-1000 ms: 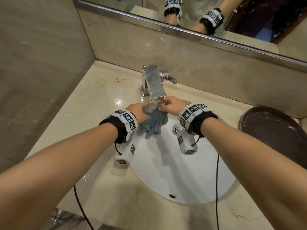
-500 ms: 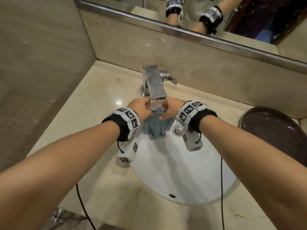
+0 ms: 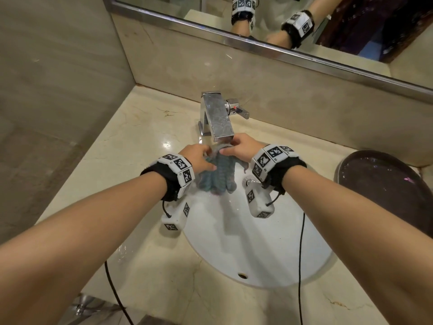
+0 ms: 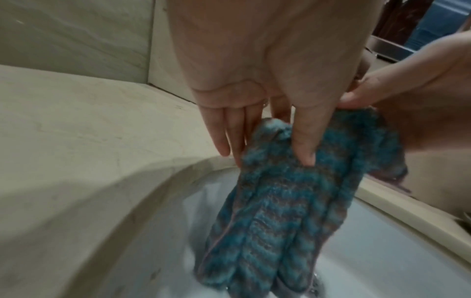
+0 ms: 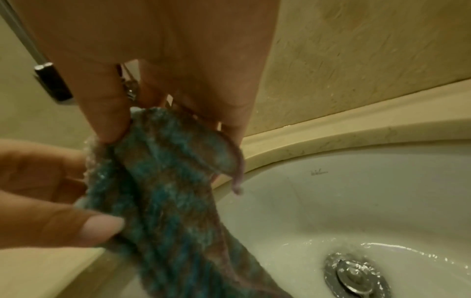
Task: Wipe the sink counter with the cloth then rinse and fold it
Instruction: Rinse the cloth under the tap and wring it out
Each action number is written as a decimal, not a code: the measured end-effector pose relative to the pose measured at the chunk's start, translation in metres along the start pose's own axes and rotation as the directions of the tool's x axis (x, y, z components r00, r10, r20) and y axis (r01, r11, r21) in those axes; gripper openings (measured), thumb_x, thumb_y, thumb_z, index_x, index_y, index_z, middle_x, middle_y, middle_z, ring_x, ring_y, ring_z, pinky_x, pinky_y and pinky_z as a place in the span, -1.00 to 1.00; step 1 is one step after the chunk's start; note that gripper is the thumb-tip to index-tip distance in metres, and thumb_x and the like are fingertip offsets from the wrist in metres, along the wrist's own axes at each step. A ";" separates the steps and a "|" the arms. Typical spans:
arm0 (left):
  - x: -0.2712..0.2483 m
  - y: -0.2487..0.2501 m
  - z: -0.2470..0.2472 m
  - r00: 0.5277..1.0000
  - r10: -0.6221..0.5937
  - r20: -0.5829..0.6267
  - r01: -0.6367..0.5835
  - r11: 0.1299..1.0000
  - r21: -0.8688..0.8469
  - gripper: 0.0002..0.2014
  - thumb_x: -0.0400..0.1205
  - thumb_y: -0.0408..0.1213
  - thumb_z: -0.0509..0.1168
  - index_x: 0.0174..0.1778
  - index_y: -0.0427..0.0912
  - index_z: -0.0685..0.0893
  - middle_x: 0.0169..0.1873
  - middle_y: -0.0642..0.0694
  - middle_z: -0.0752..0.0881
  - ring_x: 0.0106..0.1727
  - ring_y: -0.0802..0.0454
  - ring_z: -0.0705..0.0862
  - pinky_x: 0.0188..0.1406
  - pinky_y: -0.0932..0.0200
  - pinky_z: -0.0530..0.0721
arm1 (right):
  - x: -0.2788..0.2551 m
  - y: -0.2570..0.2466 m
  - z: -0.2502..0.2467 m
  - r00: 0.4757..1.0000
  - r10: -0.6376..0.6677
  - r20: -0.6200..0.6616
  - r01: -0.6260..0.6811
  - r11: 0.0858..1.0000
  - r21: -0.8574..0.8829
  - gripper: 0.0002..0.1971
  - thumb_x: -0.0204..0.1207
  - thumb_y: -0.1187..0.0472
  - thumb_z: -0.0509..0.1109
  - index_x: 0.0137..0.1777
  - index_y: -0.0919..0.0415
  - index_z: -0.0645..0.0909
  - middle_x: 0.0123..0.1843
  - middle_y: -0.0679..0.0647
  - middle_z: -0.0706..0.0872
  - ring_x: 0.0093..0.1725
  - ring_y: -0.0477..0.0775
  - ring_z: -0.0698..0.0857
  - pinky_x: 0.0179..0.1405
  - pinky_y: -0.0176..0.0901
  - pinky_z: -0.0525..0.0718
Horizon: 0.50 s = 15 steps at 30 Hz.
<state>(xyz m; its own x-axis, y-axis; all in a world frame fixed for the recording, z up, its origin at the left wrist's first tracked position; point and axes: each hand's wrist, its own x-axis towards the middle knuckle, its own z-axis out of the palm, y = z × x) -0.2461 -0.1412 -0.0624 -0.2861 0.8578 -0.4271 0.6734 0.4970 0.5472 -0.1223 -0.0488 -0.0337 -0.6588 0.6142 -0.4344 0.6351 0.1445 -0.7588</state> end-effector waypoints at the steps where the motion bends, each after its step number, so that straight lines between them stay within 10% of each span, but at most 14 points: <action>1: 0.000 0.001 0.000 1.000 -0.010 -0.029 0.010 1.000 -0.010 -0.83 0.49 -0.20 0.44 -0.24 -0.14 0.56 -0.33 0.00 0.57 -0.15 -0.06 0.55 -0.35 0.26 0.44 | 0.000 -0.001 -0.001 0.999 0.006 0.032 -0.006 1.000 -0.016 -0.75 0.53 0.39 0.36 0.19 0.24 0.57 -0.31 -0.07 0.56 -0.76 -0.42 0.51 -0.79 -0.61 0.36; 5: 0.002 0.002 -0.003 0.984 -0.023 -0.177 0.019 0.999 -0.026 -0.61 0.50 -0.38 0.28 -0.56 -0.09 0.25 -0.55 -0.01 0.36 -0.28 -0.09 0.43 -0.54 0.24 0.23 | 0.005 0.004 0.000 0.997 0.063 0.034 -0.051 0.961 -0.271 -0.66 0.43 0.38 0.45 0.20 0.26 0.56 -0.28 -0.01 0.60 -0.55 -0.18 0.59 -0.76 -0.57 0.42; 10: 0.004 0.001 -0.002 0.986 -0.029 -0.167 0.012 0.995 -0.102 -0.61 0.52 -0.41 0.22 -0.55 -0.10 0.20 -0.54 -0.04 0.33 -0.33 -0.06 0.36 -0.50 0.19 0.22 | 0.010 0.011 -0.002 0.989 0.150 0.020 -0.109 0.801 -0.588 -0.66 0.45 0.31 0.45 0.23 0.34 0.64 0.16 0.25 0.74 -0.03 0.17 0.65 -0.08 -0.15 0.60; 15: 0.003 0.000 -0.004 0.977 -0.084 -0.196 0.051 0.985 -0.166 -0.68 0.55 -0.40 0.20 -0.50 -0.10 0.30 -0.49 -0.04 0.41 -0.29 -0.09 0.42 -0.50 0.18 0.24 | 0.013 0.017 -0.006 0.984 0.162 -0.071 -0.174 0.958 -0.230 -0.81 0.53 0.33 0.36 0.05 0.42 0.69 -0.08 0.31 0.74 -0.15 0.06 0.71 -0.18 -0.29 0.65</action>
<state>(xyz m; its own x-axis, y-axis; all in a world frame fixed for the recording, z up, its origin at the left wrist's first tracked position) -0.2495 -0.1383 -0.0611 -0.4700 0.8219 -0.3218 0.5350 0.5553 0.6368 -0.1173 -0.0336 -0.0493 -0.5175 0.6827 -0.5159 0.8153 0.2102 -0.5396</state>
